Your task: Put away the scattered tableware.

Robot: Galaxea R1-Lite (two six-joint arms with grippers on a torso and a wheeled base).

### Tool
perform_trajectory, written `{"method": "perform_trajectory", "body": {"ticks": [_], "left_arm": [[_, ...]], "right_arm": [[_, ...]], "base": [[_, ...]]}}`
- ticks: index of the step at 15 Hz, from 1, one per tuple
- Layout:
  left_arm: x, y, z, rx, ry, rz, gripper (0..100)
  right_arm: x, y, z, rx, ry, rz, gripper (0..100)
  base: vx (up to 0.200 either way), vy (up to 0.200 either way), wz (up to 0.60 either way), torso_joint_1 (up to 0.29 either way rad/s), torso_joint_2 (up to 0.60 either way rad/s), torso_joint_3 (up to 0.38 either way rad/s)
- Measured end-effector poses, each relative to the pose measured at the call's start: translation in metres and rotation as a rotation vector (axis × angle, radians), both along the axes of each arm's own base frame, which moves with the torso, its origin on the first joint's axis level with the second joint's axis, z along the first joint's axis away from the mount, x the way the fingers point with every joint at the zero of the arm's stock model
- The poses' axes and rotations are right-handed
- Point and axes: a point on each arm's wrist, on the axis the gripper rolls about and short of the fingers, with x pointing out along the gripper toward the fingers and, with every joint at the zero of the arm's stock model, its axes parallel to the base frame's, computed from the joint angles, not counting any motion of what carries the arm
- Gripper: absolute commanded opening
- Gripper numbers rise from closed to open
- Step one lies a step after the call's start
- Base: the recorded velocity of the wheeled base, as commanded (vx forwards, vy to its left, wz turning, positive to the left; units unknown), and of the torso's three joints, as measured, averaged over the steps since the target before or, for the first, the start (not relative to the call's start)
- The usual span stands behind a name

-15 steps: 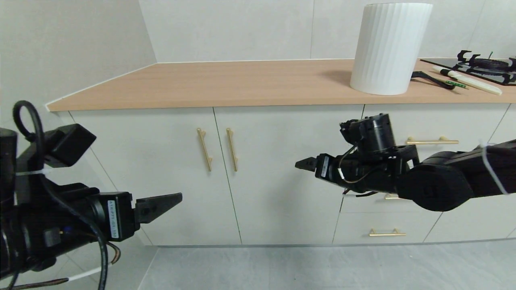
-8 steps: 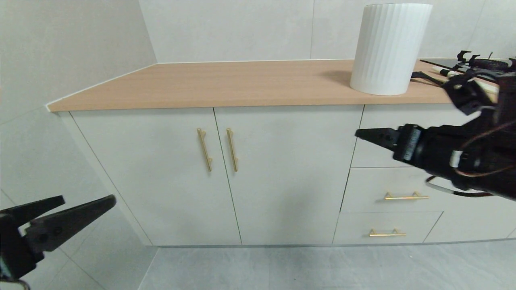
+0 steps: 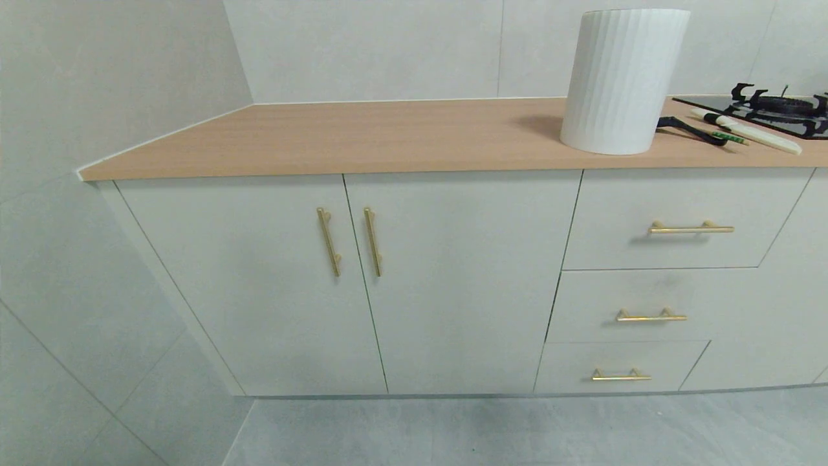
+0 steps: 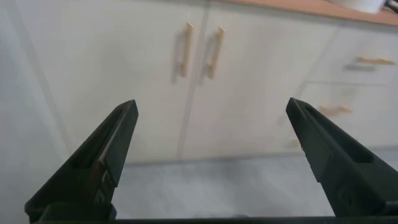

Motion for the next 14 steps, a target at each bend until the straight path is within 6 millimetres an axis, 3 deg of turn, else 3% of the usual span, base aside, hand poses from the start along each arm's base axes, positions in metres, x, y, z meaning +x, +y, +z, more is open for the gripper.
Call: {"method": "perform_trajectory", "body": {"ticks": [4,7,10,14], "left_arm": [[-0.027,0.006,-0.029,0.045,-0.097,0.093,100],[-0.035,0.006,-0.046,0.048,-0.128,0.152,100],[-0.036,0.004,-0.054,0.050,-0.129,0.226,100],[-0.030,0.002,-0.067,0.074,-0.153,0.329,100]], "right_arm": [[-0.062,-0.016,-0.027,-0.115,-0.106,-0.209,100],[-0.088,-0.014,-0.056,-0.174,-0.168,-0.288,100],[-0.089,-0.011,-0.085,-0.192,-0.172,-0.338,100],[-0.078,-0.011,-0.115,-0.201,-0.108,-0.348,100]], "base": [[0.000,0.000,0.00,0.000,0.00,0.000],[0.000,0.000,0.00,0.000,0.00,0.000],[0.000,0.000,0.00,0.000,0.00,0.000],[0.000,0.000,0.00,0.000,0.00,0.000]]}}
